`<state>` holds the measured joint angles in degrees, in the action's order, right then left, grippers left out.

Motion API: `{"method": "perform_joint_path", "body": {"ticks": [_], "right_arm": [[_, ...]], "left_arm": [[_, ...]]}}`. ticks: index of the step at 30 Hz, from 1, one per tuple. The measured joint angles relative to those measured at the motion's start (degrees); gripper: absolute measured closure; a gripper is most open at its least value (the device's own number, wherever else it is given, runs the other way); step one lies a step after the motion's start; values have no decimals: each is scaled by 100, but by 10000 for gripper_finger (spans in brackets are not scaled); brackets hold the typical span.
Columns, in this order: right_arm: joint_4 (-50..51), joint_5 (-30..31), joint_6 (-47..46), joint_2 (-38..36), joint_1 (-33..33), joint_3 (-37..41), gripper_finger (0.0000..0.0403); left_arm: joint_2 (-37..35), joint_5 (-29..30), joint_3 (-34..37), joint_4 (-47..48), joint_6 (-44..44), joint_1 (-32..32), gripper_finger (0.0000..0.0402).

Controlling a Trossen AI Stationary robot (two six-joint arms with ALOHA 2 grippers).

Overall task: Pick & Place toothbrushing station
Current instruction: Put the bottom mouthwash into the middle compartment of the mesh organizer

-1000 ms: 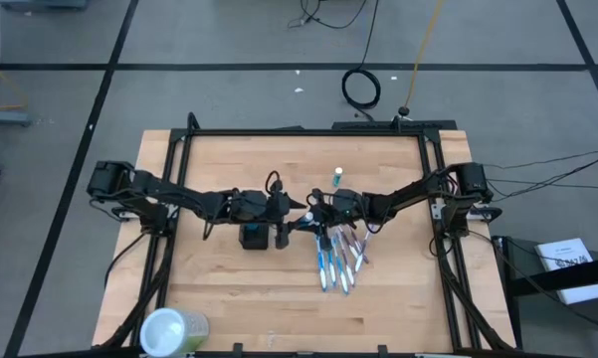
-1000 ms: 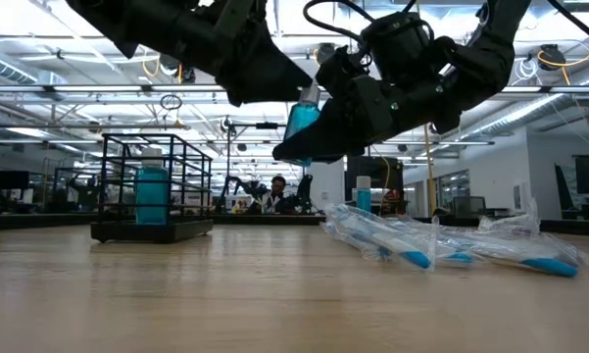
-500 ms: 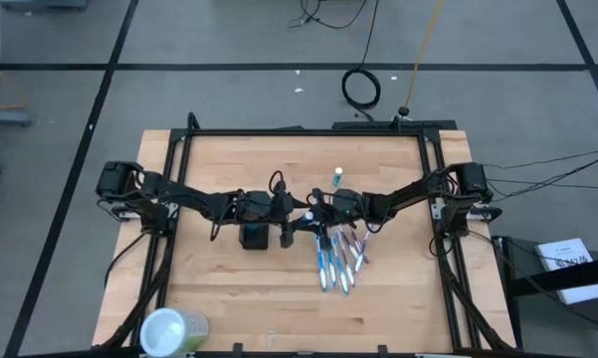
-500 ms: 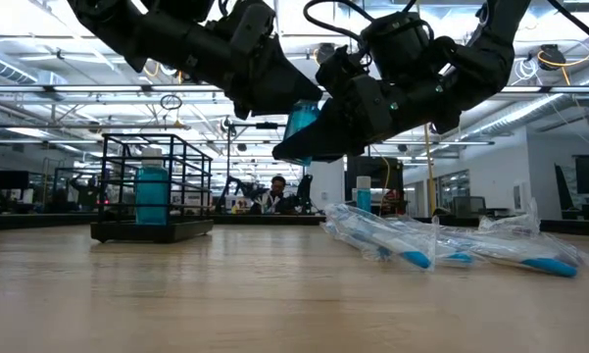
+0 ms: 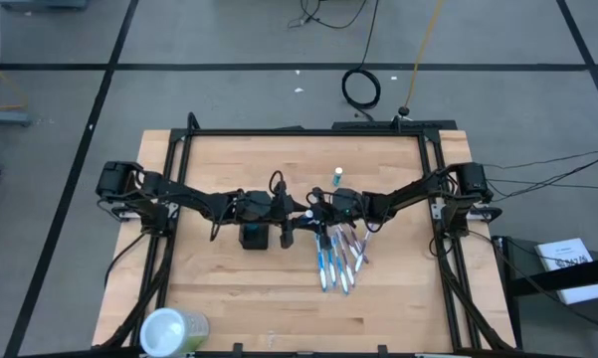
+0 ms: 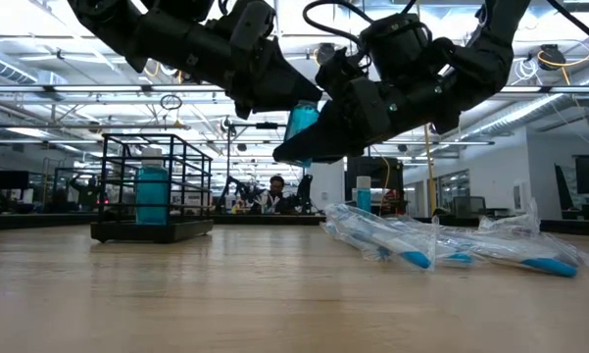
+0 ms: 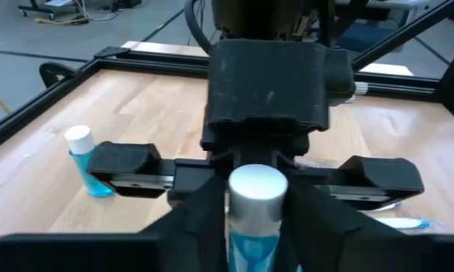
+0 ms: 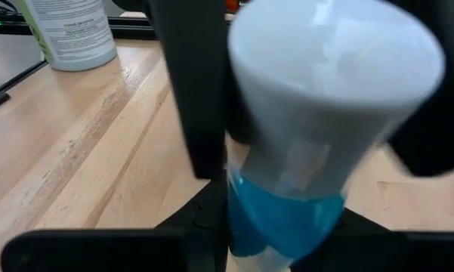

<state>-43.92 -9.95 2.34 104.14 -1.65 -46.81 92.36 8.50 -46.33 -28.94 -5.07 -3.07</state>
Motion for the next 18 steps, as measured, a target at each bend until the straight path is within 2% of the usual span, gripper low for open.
{"method": "perform_joint_path", "body": {"ticks": [3, 10, 15, 18], "right_arm": [[4, -10, -12, 0, 0, 0, 323], [-54, -39, -338, -13, 0, -3, 311], [80, -59, -444, 6, 6, 6, 274], [0, -62, -408, -1, 10, 4, 249]], "left_arm": [[0, 5, 0, 1, -26, 0, 304], [-148, 15, 11, -34, -153, -1, 304], [-767, 339, -2, -19, -101, -95, 304], [-1255, 529, -5, 399, 0, -174, 304]]}}
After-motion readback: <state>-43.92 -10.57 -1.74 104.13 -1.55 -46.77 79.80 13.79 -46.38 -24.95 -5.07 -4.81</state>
